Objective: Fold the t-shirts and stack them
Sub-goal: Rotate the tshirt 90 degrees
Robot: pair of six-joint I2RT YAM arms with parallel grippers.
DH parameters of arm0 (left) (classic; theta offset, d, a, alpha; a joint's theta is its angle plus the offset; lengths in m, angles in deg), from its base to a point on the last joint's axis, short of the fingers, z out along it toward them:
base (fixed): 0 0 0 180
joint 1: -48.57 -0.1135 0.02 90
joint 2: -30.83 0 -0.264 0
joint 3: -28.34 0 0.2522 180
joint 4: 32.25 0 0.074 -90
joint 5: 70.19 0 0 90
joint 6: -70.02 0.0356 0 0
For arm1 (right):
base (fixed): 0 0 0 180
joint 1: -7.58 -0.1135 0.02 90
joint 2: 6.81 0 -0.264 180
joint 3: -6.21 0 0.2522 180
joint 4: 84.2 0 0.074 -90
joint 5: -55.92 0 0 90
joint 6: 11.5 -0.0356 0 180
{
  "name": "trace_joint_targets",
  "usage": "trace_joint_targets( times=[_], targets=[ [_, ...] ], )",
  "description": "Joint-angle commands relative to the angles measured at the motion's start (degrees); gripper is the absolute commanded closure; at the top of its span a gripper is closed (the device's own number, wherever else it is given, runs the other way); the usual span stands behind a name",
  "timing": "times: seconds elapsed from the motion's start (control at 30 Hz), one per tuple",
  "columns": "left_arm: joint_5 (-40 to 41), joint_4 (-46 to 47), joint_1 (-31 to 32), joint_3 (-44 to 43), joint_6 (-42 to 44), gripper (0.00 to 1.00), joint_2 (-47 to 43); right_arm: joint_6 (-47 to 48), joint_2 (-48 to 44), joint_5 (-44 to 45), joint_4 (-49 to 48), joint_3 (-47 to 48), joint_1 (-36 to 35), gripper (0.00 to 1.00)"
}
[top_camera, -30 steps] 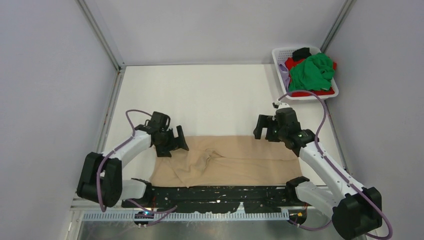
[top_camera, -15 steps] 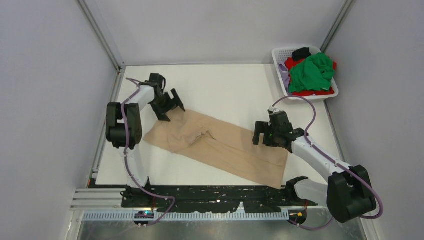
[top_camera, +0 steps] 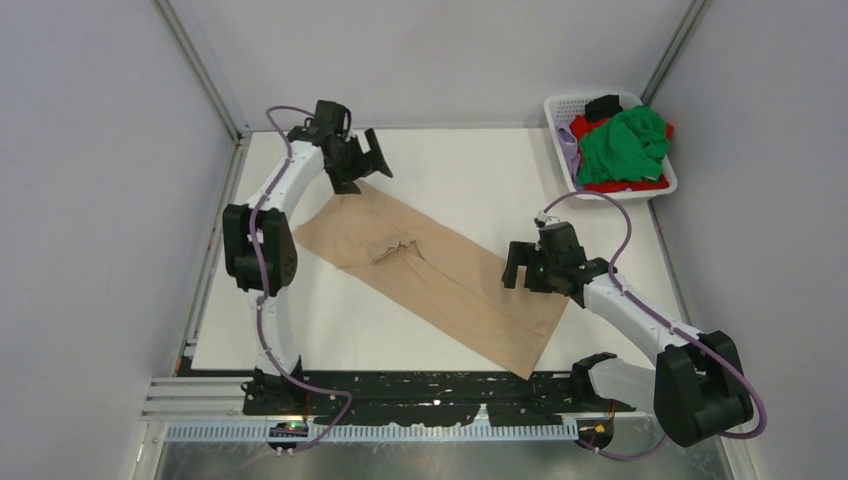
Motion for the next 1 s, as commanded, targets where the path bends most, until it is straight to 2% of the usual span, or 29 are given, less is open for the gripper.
trace_joint_targets(
  times=[0.0,0.17,0.27,0.4,0.53,0.67,0.77,0.97],
  targets=[
    [-9.46,7.77,7.81,16.52,1.09,0.0,-11.77,-0.36,-1.57,-1.71,-2.82,-1.36,-0.05,0.05],
    [-14.55,10.95,13.59,27.19,1.19,0.0,-13.91,-0.92,-2.09,-1.05,-2.71,-2.16,-0.01,0.05],
    [-12.36,11.33,13.79,31.96,1.09,0.0,-13.53,-1.49,-2.4,-0.38,-2.51,-2.61,0.01,0.05],
    [-11.52,11.02,12.93,35.44,2.11,0.0,-11.91,-1.81,-2.31,-0.4,-2.25,-3.37,-0.02,0.05],
    [-20.53,16.41,13.11,38.26,2.91,0.01,-12.2,-1.63,-2.1,0.32,-1.61,-3.14,-0.02,0.04],
    [-22.43,16.98,13.44,38.47,4.56,0.0,-16.02,-1.22,-2.19,0.58,-1.32,-2.47,-0.02,0.04],
    [-21.51,15.95,13.4,38.43,5.11,0.01,-20.72,-0.74,-2.07,1.22,-1.07,-2.11,-0.01,0.05],
    [-14.21,13.05,13.15,39.66,4.07,0.0,-28.86,-0.56,-1.05,1.11,-1.53,-1.65,-0.01,0.05]
  ],
)
